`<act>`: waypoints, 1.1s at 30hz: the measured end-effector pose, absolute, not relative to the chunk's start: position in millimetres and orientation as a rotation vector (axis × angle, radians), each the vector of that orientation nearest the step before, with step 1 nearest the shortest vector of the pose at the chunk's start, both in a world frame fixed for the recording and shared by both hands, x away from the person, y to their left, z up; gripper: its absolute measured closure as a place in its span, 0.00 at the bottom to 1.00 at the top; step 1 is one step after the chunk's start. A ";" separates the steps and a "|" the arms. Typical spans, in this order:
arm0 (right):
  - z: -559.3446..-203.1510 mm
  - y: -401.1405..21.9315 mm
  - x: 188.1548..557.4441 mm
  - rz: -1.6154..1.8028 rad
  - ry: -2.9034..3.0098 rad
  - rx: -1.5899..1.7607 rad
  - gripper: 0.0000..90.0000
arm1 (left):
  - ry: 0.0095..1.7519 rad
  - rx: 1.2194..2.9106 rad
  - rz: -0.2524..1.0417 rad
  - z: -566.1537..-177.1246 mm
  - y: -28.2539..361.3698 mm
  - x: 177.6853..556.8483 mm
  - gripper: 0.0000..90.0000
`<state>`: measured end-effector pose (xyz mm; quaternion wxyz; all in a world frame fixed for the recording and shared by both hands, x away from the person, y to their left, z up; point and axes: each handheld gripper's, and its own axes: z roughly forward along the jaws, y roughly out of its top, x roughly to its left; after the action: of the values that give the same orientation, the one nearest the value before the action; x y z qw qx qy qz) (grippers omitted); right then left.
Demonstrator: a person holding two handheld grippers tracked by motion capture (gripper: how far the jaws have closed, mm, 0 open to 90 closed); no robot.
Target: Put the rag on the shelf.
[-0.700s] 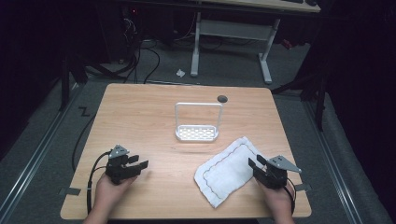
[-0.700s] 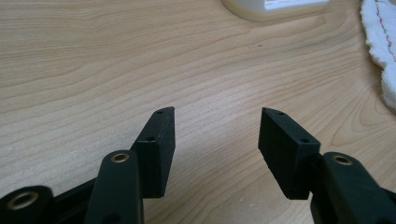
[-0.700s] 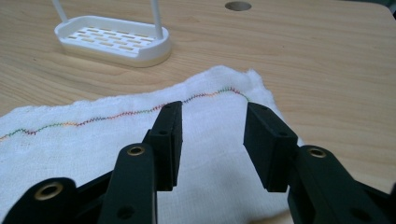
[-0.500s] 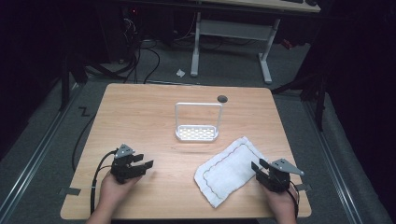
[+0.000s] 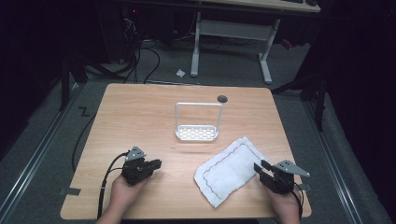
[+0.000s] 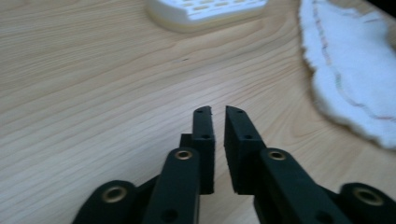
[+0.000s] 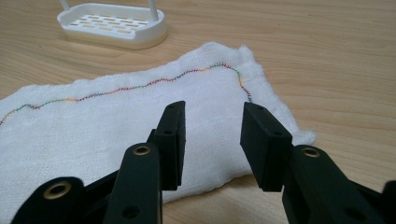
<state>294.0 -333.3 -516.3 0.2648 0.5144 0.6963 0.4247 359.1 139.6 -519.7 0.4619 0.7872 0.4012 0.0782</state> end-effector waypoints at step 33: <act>-517.9 -338.7 294.5 1.175 1.901 1.397 0.71 | 0.626 2.207 -0.020 -531.6 1.9 323.3 1.00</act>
<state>294.5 -338.7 -517.9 0.2504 0.5130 0.6985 0.4315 323.3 1.9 -531.6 0.4111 0.8770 0.2487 -0.0080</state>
